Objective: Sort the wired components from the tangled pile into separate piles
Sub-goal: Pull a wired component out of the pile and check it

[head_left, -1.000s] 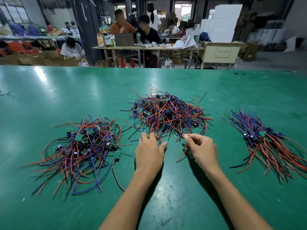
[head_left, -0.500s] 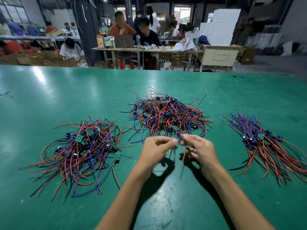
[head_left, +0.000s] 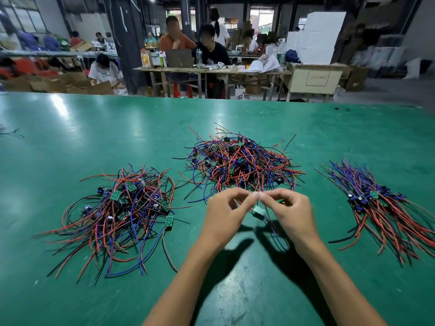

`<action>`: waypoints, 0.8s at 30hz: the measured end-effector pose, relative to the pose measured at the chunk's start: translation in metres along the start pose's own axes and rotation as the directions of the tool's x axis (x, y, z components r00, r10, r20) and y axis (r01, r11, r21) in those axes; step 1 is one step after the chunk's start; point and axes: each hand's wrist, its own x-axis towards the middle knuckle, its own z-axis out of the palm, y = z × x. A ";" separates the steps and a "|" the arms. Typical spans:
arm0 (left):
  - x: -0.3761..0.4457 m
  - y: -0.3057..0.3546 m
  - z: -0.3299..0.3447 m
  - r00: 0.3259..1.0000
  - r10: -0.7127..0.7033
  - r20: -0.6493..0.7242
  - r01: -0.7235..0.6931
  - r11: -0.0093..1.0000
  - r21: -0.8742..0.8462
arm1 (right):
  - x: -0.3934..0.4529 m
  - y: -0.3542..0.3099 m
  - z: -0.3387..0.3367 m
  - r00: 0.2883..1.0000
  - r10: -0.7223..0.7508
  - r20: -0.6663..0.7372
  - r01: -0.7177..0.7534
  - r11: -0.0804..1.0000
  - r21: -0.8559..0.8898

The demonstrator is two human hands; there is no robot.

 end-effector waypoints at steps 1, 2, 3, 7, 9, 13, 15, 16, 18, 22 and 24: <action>0.000 0.002 0.001 0.998 0.005 0.066 0.000 0.997 -0.081 | -0.001 -0.004 0.001 0.996 0.042 0.073 -0.057 0.976 0.211; 0.001 0.004 0.001 0.993 0.005 0.116 0.014 0.987 -0.163 | -0.002 -0.009 0.001 0.988 0.072 0.135 -0.115 0.932 0.344; 0.002 0.004 -0.001 0.988 -0.003 0.151 0.039 0.970 -0.241 | -0.004 -0.013 0.001 0.981 0.090 0.174 -0.154 0.904 0.400; 0.003 0.012 -0.020 0.980 -0.033 0.196 0.107 0.918 -0.381 | -0.008 -0.018 0.005 0.969 0.083 0.234 -0.180 0.883 0.433; 0.008 0.013 -0.036 0.992 -0.101 0.072 0.124 0.851 -0.511 | -0.008 -0.014 0.007 0.983 0.031 0.183 -0.089 0.943 0.320; 0.014 -0.008 -0.088 0.951 -0.305 -0.043 -0.046 -0.003 -0.999 | -0.006 0.010 0.006 0.985 -0.052 0.167 0.131 0.853 -0.506; 0.008 -0.023 -0.108 0.965 -0.252 -0.071 -0.179 -0.439 -0.881 | -0.007 0.015 0.008 0.978 -0.003 0.210 0.130 0.797 -0.590; 0.005 -0.029 -0.114 0.965 -0.255 -0.062 -0.197 -0.546 -0.814 | -0.007 0.015 0.009 0.977 0.004 0.214 0.130 0.784 -0.608; 0.005 -0.033 -0.116 0.961 -0.274 -0.025 -0.184 -0.574 -0.798 | -0.006 0.013 0.010 0.977 -0.021 0.214 0.159 0.744 -0.649; 0.015 -0.016 -0.094 0.910 -0.414 -0.017 0.039 0.127 -0.991 | -0.006 0.003 0.015 0.969 0.025 0.244 0.017 0.985 -0.170; 0.014 -0.007 -0.074 0.926 -0.376 -0.037 0.224 0.626 -0.747 | -0.006 -0.008 0.013 0.938 0.082 0.338 -0.161 0.963 0.214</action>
